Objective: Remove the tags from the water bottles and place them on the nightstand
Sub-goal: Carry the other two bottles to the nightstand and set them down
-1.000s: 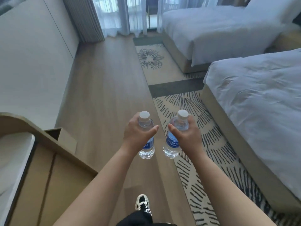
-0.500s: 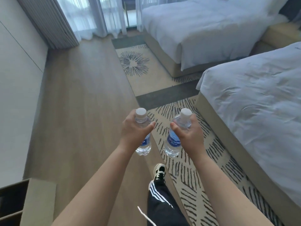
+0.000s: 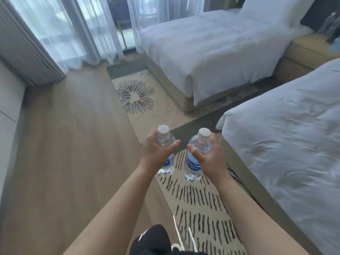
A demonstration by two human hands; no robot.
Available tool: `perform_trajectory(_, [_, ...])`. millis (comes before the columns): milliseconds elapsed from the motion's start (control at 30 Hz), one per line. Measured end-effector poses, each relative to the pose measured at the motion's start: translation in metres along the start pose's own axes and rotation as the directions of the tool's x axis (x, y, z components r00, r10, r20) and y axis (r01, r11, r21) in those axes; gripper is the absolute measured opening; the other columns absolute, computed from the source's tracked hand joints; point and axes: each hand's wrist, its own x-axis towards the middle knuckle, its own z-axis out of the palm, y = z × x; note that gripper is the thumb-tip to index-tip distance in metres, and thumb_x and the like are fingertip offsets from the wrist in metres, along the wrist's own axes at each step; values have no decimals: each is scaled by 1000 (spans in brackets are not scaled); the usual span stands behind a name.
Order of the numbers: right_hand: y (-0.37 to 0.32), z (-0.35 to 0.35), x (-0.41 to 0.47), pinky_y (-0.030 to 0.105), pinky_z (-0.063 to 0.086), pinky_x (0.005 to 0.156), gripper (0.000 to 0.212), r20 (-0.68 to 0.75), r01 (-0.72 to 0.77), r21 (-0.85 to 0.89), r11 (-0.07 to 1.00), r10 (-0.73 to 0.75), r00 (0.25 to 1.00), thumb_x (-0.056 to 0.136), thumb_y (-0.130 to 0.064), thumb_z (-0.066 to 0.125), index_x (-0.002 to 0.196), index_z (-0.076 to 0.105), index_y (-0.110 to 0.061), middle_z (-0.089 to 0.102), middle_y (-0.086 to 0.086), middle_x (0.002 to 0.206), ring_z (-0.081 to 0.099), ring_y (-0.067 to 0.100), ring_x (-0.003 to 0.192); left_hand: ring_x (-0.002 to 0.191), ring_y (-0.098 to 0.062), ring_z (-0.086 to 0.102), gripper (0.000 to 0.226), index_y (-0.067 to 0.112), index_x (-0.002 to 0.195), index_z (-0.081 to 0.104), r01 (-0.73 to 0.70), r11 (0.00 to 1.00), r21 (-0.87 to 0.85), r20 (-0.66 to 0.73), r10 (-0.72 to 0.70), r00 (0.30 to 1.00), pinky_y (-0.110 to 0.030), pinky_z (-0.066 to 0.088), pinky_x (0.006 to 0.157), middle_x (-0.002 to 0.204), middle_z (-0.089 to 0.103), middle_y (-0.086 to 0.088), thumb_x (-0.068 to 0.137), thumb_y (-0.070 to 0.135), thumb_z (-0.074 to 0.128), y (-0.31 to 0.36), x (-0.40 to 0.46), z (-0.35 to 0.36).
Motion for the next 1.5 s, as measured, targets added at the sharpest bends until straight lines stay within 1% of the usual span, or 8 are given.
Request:
perform_trajectory(167, [24, -5, 101, 18, 48, 79, 42, -47, -36, 4, 999, 36, 998, 80, -35, 74, 112, 49, -26, 63, -2, 102, 62, 8, 94, 76, -18, 68, 42, 21, 87, 62, -13, 1000, -24, 38, 14, 999, -48, 56, 75, 81, 70, 2, 60, 50, 76, -4, 108, 41])
perform_trajectory(300, [51, -3, 192, 4, 43, 70, 39, -122, -51, -24, 998, 47, 991, 79, -37, 74, 107, 48, -32, 61, -15, 95, 59, -7, 89, 77, -16, 67, 33, 26, 87, 60, -16, 999, -33, 99, 19, 995, -41, 57, 74, 82, 69, 5, 65, 40, 81, -16, 200, 82])
perform_trajectory(467, [86, 1, 329, 6, 45, 66, 40, -184, -120, -50, 992, 109, 977, 76, -43, 72, 105, 48, -31, 62, -12, 94, 59, -6, 87, 75, -12, 64, 32, 25, 86, 57, -54, 998, -35, 203, 60, 977, -27, 51, 69, 80, 66, 4, 68, 30, 84, -21, 344, 141])
perform_trajectory(667, [107, -20, 477, -1, 40, 67, 37, -291, -187, -15, 982, 175, 941, 76, -44, 70, 101, 44, -39, 59, -17, 95, 55, -16, 89, 83, -14, 63, 36, 26, 91, 58, -62, 998, -17, 266, 65, 962, -35, 52, 77, 89, 66, 3, 67, 35, 83, -2, 501, 217])
perform_trajectory(1033, [206, -127, 701, -4, 37, 64, 45, -516, -253, -27, 967, 204, 832, 72, -51, 67, 107, 45, -32, 56, -19, 94, 50, -22, 90, 82, -10, 65, 35, 35, 89, 56, -68, 996, -54, 438, 85, 895, -39, 55, 79, 87, 66, 9, 65, 40, 81, 28, 698, 415])
perform_trajectory(1200, [244, -190, 805, -1, 39, 64, 42, -540, -273, -49, 961, 205, 816, 80, -41, 72, 108, 40, -36, 52, -25, 97, 49, -24, 95, 80, -6, 63, 38, 30, 90, 57, -117, 993, -26, 534, 113, 838, -35, 54, 76, 85, 66, 11, 64, 45, 79, 63, 776, 521])
perform_trajectory(1333, [265, -240, 868, -5, 36, 69, 42, -588, -273, -35, 961, 201, 783, 79, -38, 73, 108, 44, -32, 55, -19, 98, 50, -22, 93, 80, -9, 64, 41, 30, 89, 57, -125, 991, -39, 584, 124, 802, -39, 56, 77, 84, 66, 8, 59, 51, 75, 90, 828, 591])
perform_trajectory(1500, [294, -289, 931, -5, 36, 69, 40, -620, -327, -44, 944, 231, 750, 80, -40, 72, 105, 42, -35, 55, -18, 97, 51, -21, 93, 78, -2, 62, 35, 33, 88, 56, -182, 982, -41, 632, 167, 757, -27, 53, 72, 81, 65, 13, 65, 41, 80, 113, 889, 669])
